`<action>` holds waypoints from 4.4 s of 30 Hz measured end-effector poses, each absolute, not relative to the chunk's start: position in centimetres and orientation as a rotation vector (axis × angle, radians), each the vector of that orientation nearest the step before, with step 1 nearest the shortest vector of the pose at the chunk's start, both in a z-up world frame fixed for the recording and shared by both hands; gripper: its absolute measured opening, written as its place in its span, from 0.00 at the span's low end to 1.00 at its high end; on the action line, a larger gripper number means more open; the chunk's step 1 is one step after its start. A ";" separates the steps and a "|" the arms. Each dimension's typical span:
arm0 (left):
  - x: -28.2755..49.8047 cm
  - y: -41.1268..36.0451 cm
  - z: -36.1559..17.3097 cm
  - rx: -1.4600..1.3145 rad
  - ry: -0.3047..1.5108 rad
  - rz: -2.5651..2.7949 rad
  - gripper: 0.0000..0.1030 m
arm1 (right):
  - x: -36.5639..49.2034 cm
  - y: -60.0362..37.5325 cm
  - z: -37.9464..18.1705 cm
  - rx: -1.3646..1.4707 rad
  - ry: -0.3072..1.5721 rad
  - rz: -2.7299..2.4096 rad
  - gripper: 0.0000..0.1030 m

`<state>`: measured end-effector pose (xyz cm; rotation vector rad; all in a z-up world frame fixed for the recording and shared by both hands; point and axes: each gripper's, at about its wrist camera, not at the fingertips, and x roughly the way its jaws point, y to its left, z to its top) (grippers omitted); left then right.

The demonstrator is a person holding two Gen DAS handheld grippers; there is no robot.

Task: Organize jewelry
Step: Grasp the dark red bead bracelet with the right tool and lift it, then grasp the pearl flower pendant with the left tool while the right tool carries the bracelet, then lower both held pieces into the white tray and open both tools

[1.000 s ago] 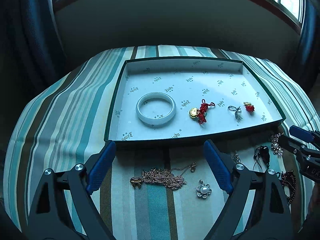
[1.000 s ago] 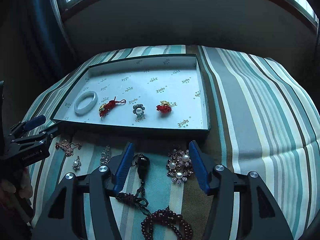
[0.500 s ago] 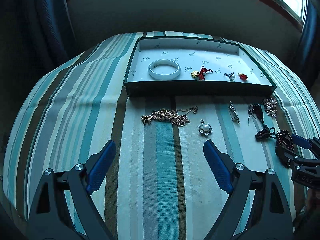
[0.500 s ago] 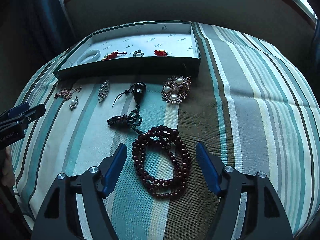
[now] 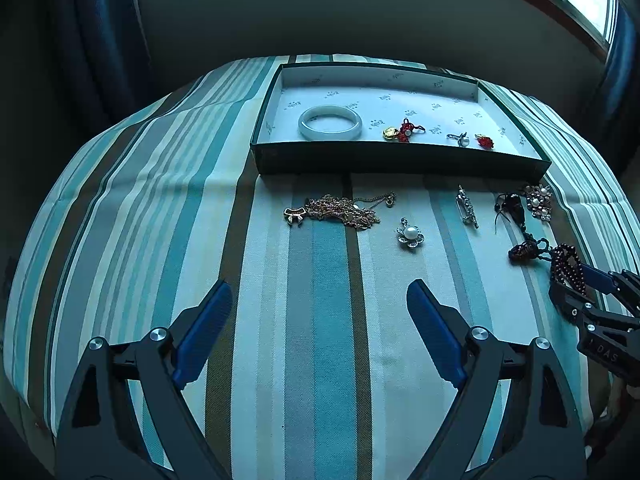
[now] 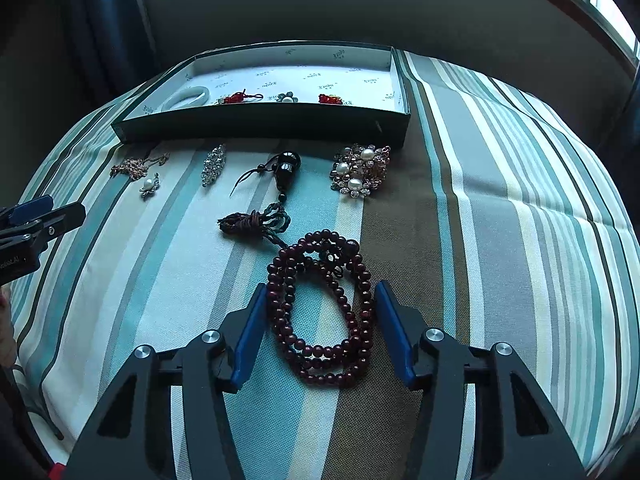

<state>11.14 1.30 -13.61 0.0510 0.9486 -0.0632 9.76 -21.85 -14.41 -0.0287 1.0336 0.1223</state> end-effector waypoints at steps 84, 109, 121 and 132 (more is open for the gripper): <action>15.7 -4.7 -15.0 0.105 0.994 -0.207 0.20 | 14.1 -22.7 -12.3 0.081 0.978 0.151 0.11; 21.4 -5.2 -9.1 0.074 0.835 -0.233 0.20 | 20.3 -20.5 -7.7 0.084 0.855 0.205 0.11; 30.2 -6.7 -10.5 0.102 0.823 -0.180 0.20 | 28.3 -18.5 -8.8 0.072 0.854 0.228 0.11; 34.1 -6.6 -14.5 0.095 0.940 -0.147 0.20 | 31.7 -17.4 -13.7 0.059 0.965 0.215 0.11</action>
